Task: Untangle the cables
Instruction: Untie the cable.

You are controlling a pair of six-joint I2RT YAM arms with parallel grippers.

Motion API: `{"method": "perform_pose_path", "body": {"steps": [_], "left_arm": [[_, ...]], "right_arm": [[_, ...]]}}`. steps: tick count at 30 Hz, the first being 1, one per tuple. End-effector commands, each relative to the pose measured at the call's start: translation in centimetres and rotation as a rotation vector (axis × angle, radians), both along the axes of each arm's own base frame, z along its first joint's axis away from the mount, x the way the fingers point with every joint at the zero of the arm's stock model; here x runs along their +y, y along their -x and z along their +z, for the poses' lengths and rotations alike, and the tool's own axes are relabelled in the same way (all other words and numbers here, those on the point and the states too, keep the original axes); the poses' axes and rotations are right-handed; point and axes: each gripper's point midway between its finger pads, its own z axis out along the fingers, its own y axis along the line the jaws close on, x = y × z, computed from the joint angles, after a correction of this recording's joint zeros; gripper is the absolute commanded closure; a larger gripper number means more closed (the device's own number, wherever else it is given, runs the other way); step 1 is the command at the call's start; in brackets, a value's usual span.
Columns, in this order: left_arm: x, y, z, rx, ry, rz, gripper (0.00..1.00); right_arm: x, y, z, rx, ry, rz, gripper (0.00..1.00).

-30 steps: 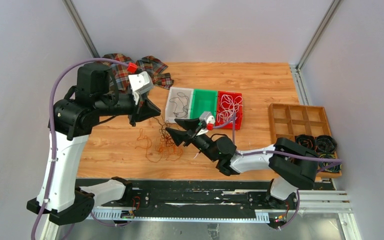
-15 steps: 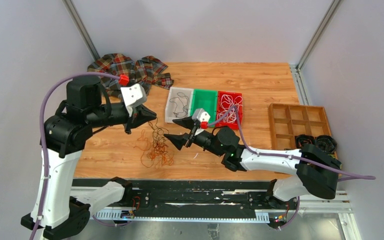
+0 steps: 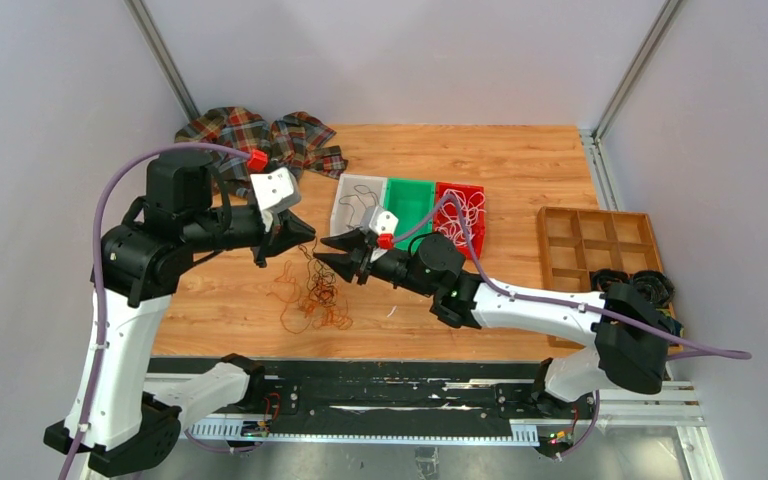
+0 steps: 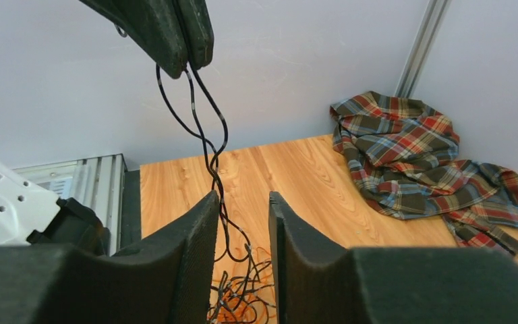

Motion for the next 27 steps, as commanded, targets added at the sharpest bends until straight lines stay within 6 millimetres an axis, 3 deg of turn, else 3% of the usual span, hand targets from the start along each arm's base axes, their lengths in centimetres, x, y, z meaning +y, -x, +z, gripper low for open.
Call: {"method": "perform_pose_path", "body": {"steps": [1, 5, 10, 12, 15, 17, 22, 27], "left_arm": [[-0.1, 0.2, 0.7, -0.039, 0.015, -0.011, 0.99], [-0.1, 0.5, 0.4, -0.034, 0.015, -0.022, 0.99], [-0.3, 0.4, 0.2, -0.023, 0.017, -0.029, 0.99], [-0.2, 0.5, 0.3, -0.036, 0.014, -0.031, 1.00], [0.0, 0.4, 0.2, -0.060, 0.000, -0.027, 1.00], [0.2, 0.3, 0.2, -0.074, -0.010, -0.023, 1.00], [0.4, 0.2, 0.0, -0.088, -0.022, -0.016, 1.00], [0.3, 0.0, -0.7, -0.066, -0.030, -0.021, 1.00]], "right_arm": [[0.2, -0.8, 1.9, -0.025, -0.023, -0.027, 0.75], [0.1, -1.4, 2.7, -0.023, -0.046, -0.056, 0.94], [1.0, -1.5, 3.2, 0.007, -0.042, -0.043, 0.93], [0.8, -1.4, 3.2, 0.009, -0.048, -0.045, 0.86], [0.5, -0.4, 3.4, 0.007, -0.061, 0.001, 0.58], [0.3, -0.1, 3.3, 0.011, -0.036, 0.010, 0.51], [-1.9, -0.6, 2.3, -0.002, 0.036, -0.073, 0.45], [-2.2, 1.3, 2.1, -0.052, 0.125, 0.026, 0.46]]}}
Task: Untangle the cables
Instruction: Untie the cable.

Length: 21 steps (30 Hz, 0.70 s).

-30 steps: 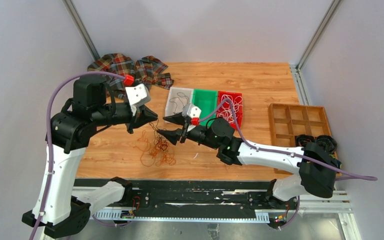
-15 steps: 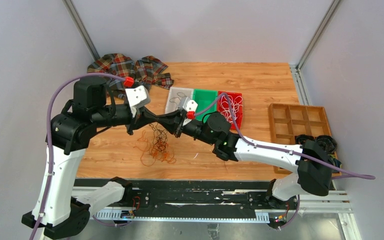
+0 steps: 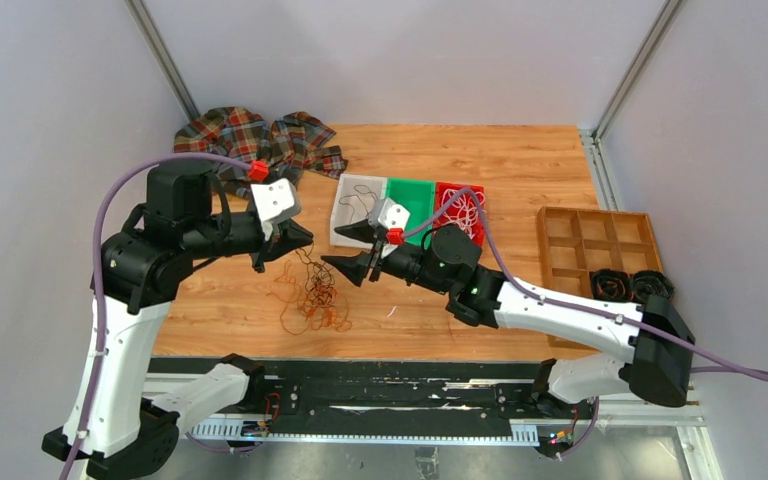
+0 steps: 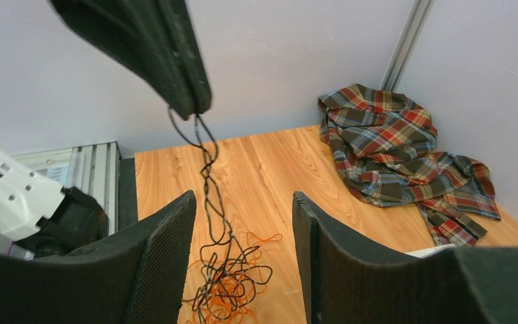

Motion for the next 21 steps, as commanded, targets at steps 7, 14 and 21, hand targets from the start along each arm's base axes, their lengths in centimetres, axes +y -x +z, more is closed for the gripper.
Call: {"method": "perform_pose_path", "body": {"steps": [7, 14, 21], "left_arm": [[-0.2, -0.3, 0.0, -0.029, -0.004, -0.013, 1.00], [-0.3, 0.2, 0.4, -0.022, 0.015, -0.022, 1.00], [-0.4, 0.8, 0.7, -0.007, 0.038, -0.026, 0.99]], "right_arm": [[1.3, 3.6, 2.1, -0.016, 0.014, 0.229, 0.52], [2.6, 0.6, 2.5, 0.022, -0.028, 0.108, 0.66], [2.4, -0.9, 3.0, 0.045, -0.082, 0.036, 0.87]]}}
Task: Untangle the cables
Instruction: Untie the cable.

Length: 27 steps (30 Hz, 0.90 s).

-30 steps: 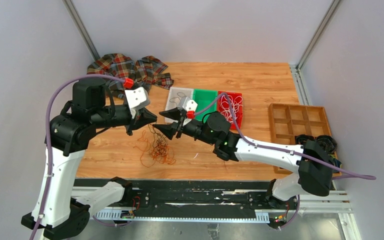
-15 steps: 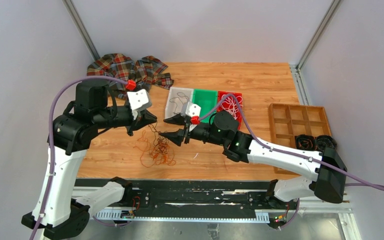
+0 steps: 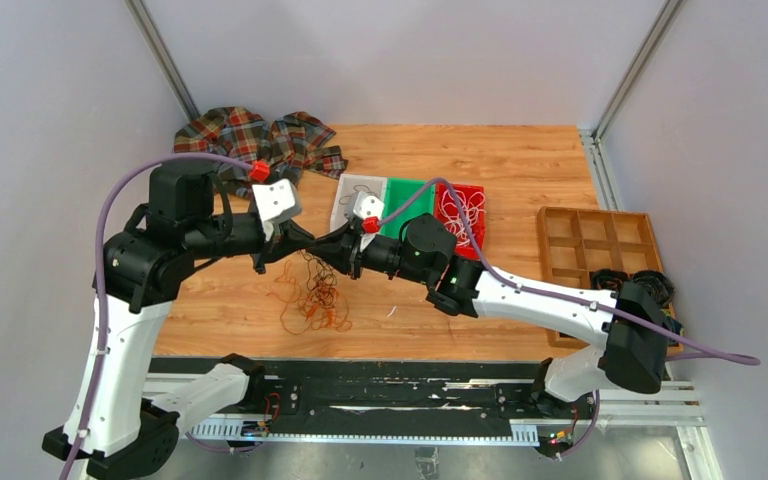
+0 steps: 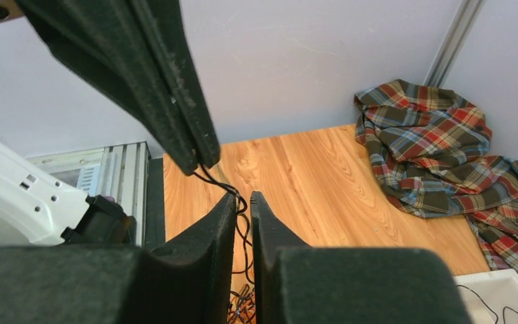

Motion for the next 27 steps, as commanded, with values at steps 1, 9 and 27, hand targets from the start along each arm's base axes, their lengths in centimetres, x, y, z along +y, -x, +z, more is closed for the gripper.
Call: {"method": "perform_pose_path", "body": {"steps": [1, 9, 27], "left_arm": [[-0.2, 0.7, 1.2, -0.030, 0.036, -0.015, 0.99], [0.5, 0.5, 0.9, -0.046, 0.014, 0.025, 0.47], [2.3, -0.4, 3.2, -0.176, 0.035, 0.163, 0.63]], "right_arm": [[-0.9, -1.5, 3.4, -0.007, -0.121, -0.073, 0.93], [-3.1, -2.5, 3.4, 0.023, -0.139, -0.106, 0.99], [-5.9, -2.2, 3.8, 0.026, -0.111, -0.123, 1.00]]}}
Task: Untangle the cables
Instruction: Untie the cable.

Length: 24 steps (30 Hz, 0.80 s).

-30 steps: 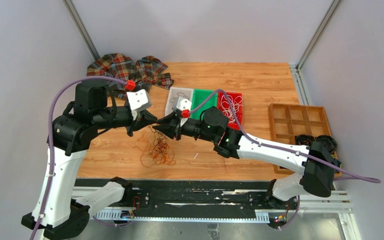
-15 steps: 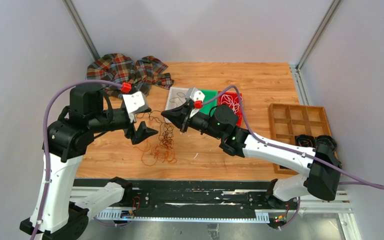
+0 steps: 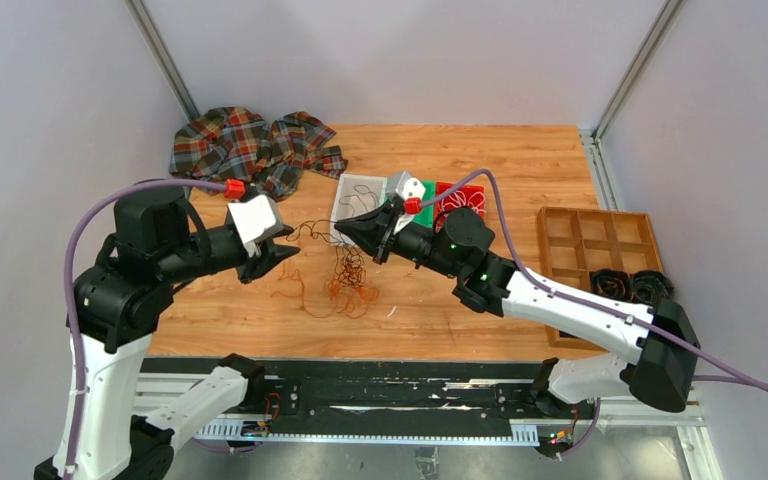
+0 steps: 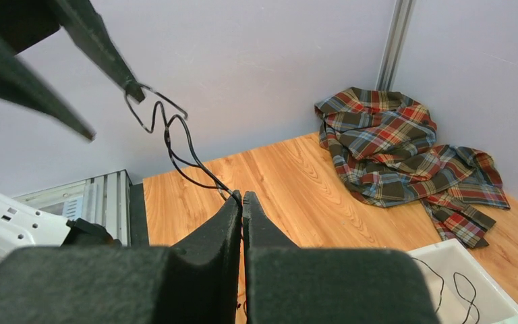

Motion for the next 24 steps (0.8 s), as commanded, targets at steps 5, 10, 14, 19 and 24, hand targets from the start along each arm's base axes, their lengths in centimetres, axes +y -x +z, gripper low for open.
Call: {"method": "perform_pose_path", "body": {"steps": [5, 10, 14, 19, 24], "left_arm": [[-0.9, -0.2, 2.9, -0.002, 0.205, 0.070, 0.84], [-1.4, 0.2, 2.0, 0.028, 0.204, 0.030, 0.84], [-1.6, 0.0, 1.5, 0.040, 0.194, 0.022, 0.93], [2.1, -4.7, 2.1, -0.111, 0.110, 0.299, 0.99], [8.9, -8.3, 3.8, -0.354, 0.003, 0.667, 0.99]], "right_arm": [[-1.8, 1.0, 1.1, 0.000, -0.050, 0.012, 0.99], [-1.4, 1.9, 1.2, 0.002, -0.050, 0.069, 0.99], [-1.5, 2.1, 1.3, 0.003, -0.062, 0.075, 1.00], [-2.2, 1.1, 0.2, 0.024, -0.049, 0.032, 1.00], [-4.4, -0.3, -1.3, 0.066, -0.063, -0.043, 1.00]]}}
